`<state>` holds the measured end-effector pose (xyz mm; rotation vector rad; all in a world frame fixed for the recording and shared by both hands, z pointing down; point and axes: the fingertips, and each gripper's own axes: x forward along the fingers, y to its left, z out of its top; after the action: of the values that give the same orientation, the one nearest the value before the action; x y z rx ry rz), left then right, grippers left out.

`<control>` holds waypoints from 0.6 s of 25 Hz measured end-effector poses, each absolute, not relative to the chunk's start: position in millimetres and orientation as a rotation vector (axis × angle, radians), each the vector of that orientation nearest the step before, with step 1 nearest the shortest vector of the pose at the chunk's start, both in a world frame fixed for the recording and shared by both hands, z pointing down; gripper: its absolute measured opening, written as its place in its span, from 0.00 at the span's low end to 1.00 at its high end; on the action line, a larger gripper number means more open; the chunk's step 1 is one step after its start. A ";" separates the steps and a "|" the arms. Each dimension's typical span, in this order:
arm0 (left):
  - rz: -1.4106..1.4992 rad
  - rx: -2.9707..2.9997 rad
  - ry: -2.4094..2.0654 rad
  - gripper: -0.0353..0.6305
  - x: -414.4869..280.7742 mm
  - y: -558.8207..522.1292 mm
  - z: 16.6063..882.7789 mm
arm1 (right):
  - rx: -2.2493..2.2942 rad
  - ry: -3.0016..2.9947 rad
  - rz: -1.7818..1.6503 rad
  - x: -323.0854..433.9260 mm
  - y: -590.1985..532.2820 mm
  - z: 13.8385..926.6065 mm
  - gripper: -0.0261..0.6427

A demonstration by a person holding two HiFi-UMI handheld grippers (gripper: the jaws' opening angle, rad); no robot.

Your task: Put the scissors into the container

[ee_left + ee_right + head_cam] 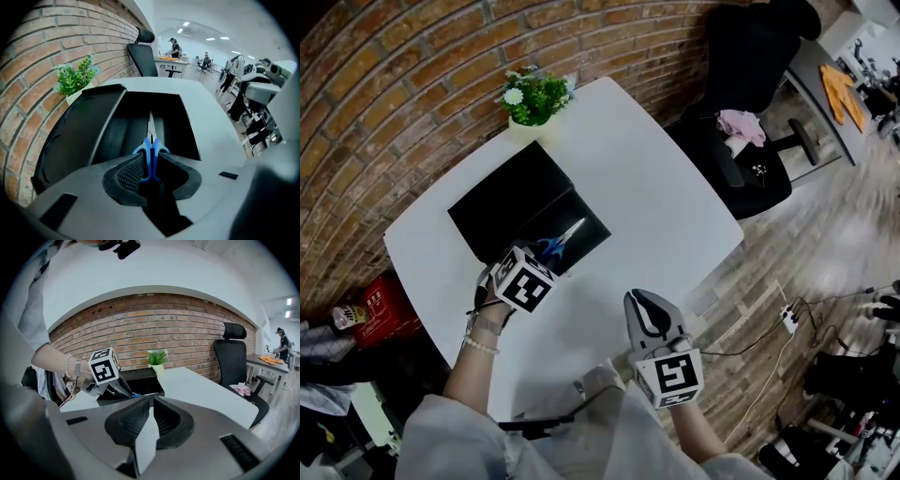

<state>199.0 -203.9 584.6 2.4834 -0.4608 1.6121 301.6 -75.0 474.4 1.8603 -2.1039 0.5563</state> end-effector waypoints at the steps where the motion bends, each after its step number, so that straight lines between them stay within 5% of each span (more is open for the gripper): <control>1: 1.578 2.494 -0.473 0.21 199.1 -205.2 580.2 | 1.868 -2.120 0.532 300.4 -76.8 472.4 0.12; 6: 1.341 2.578 -0.624 0.11 188.4 -214.8 546.7 | 1.842 -2.137 0.520 284.9 -79.3 464.0 0.12; 15: 0.964 2.773 -0.830 0.08 142.6 -205.3 460.8 | 1.778 -2.226 0.389 236.8 -91.0 426.5 0.12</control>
<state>142.6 -205.3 460.8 2.7731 -0.8304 0.9636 236.8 -91.0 426.5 1.7780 -2.2257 0.3890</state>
